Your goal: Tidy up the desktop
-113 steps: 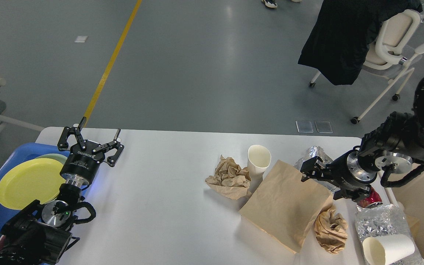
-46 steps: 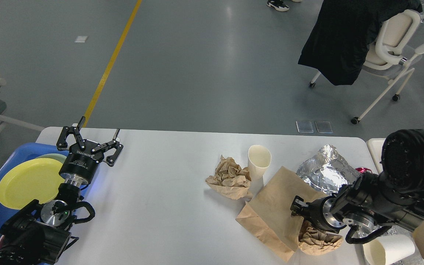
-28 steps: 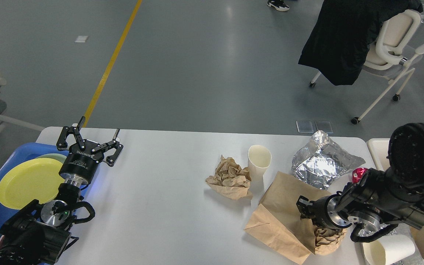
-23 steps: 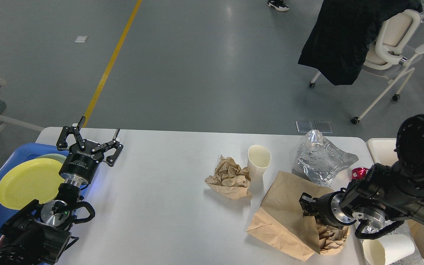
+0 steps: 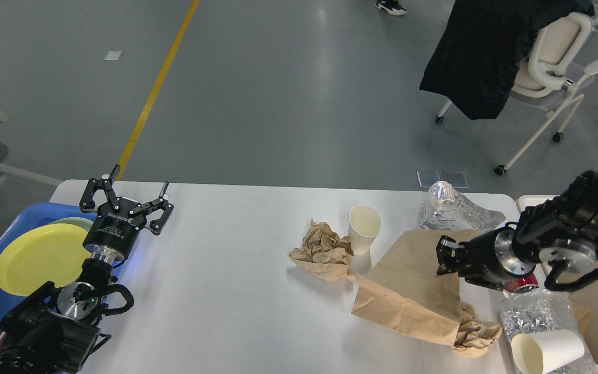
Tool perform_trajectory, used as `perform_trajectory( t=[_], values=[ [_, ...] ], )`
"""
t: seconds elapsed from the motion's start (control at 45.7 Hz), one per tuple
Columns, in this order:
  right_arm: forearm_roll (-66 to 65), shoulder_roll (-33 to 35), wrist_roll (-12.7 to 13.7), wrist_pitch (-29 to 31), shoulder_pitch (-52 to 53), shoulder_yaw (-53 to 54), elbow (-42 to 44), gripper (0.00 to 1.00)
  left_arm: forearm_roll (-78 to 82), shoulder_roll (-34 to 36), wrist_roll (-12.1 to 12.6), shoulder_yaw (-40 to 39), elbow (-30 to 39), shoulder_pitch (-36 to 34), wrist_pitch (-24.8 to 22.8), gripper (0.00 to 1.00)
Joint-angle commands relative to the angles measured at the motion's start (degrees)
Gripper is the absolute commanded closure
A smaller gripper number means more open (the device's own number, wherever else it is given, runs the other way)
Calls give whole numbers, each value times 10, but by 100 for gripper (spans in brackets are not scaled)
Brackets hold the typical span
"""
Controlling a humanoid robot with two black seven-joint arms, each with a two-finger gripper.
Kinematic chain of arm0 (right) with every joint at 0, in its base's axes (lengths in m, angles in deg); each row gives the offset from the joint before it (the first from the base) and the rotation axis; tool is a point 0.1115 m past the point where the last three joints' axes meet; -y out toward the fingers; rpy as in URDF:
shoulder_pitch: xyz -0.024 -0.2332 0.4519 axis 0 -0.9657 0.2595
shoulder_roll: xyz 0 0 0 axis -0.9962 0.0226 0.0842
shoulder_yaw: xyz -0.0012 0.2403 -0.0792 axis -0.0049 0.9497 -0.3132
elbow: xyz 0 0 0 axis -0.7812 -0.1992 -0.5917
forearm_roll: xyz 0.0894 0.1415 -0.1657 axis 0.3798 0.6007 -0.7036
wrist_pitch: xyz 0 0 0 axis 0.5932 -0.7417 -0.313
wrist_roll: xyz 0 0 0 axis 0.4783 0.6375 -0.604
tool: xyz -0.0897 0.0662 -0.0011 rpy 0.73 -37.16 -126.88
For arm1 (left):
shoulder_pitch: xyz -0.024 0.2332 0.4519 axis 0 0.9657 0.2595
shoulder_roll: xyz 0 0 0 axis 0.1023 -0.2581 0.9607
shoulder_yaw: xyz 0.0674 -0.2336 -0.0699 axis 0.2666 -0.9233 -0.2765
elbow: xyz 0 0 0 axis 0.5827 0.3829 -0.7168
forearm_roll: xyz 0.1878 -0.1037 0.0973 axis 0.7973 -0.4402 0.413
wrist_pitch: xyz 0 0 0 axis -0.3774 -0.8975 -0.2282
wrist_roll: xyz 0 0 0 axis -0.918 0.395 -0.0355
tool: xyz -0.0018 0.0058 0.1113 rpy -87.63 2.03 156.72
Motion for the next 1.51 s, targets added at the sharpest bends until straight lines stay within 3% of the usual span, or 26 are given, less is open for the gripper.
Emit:
perform_trajectory(
  t=[0.0,0.197,0.35,0.547,0.678,0.896,1.028,1.224,1.312,1.356,1.487],
  values=[
    [-21,-5,0,119,121,-26,-8,100,0,0,0,0,0,0,0,0],
    [-137,-1,0,258,274,-33,4,100,0,0,0,0,0,0,0,0],
    [-179,17,1,301,345,-31,6,100,0,0,0,0,0,0,0,0],
    [-181,27,4,289,353,-40,12,100,0,0,0,0,0,0,0,0],
    [-178,48,4,248,275,-99,64,100,0,0,0,0,0,0,0,0],
    [-167,187,7,191,86,-135,235,100,0,0,0,0,0,0,0,0],
    [-164,267,7,118,-13,-132,298,100,0,0,0,0,0,0,0,0],
    [-25,303,9,-137,-251,-104,372,100,0,0,0,0,0,0,0,0],
    [64,291,10,-213,-363,-84,429,100,0,0,0,0,0,0,0,0],
    [95,279,15,-243,-409,-68,463,100,0,0,0,0,0,0,0,0],
    [140,245,67,-336,-582,1,619,100,0,1,0,0,0,0,0,0]
  ],
)
